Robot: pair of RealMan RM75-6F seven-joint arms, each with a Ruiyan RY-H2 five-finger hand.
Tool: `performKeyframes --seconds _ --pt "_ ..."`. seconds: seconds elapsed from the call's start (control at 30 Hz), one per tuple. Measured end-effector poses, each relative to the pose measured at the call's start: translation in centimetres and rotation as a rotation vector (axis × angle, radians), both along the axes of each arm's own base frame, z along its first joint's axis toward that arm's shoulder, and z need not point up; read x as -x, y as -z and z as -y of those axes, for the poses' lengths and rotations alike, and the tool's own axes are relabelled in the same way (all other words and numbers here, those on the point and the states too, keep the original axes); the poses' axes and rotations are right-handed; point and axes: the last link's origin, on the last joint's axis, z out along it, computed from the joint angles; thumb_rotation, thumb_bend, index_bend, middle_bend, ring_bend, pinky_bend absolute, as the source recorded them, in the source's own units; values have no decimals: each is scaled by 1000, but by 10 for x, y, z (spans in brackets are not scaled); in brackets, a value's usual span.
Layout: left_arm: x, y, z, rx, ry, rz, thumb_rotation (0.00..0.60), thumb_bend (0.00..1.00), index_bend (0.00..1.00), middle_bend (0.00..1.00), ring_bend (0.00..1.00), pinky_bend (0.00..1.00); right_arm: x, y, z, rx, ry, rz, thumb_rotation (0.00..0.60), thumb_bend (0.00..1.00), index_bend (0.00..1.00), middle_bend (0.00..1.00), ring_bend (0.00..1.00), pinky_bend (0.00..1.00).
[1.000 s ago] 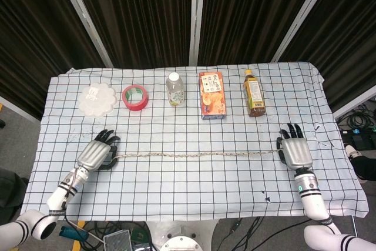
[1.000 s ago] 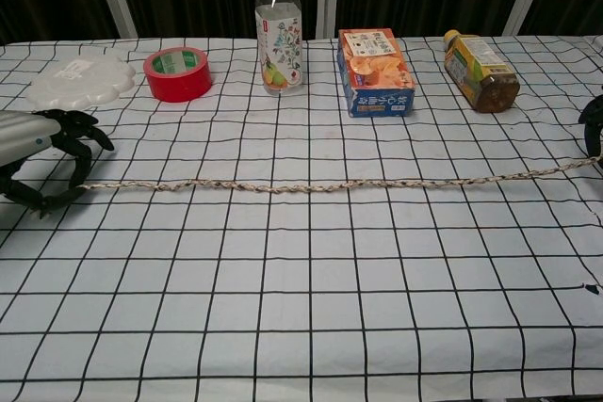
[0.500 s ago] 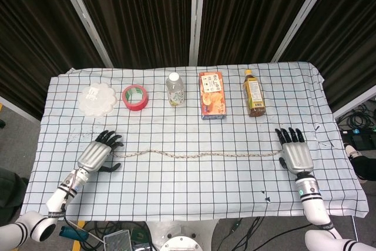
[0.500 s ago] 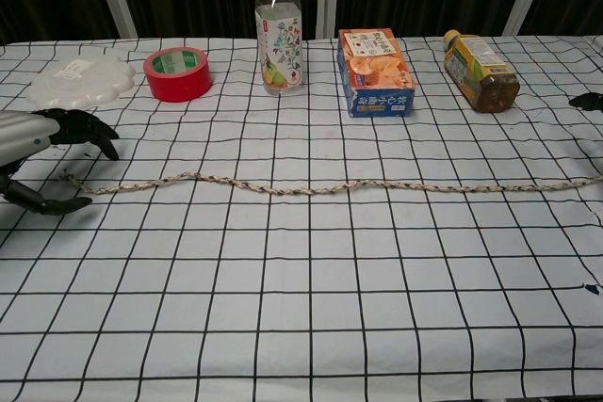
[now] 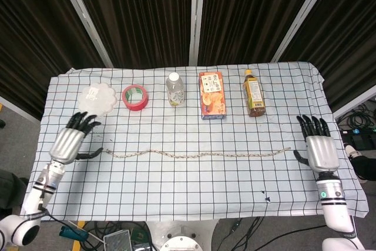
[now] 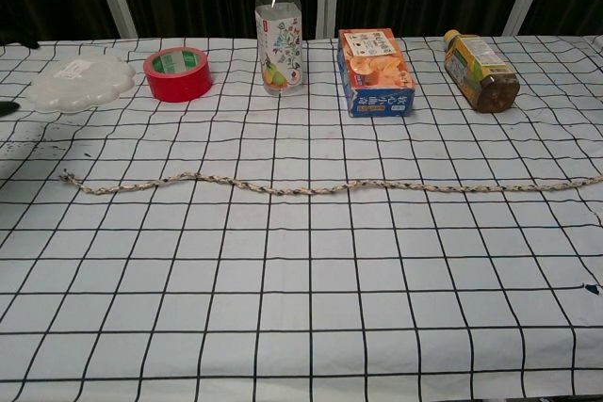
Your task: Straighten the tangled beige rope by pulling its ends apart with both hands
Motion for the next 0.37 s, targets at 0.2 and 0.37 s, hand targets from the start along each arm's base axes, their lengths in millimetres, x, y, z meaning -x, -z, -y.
performKeyframes --seconds 0.2,0.37 --pt "23 -64 33 -162 -111 -4 443 186 229 98 0 0 3 -44 -27 54 -33 22 600 290 68 110 0 5" --pt "34 -86 70 -230 -181 4 449 186 232 99 0 0 6 -55 -57 84 -22 32 600 289 67 102 0 0"
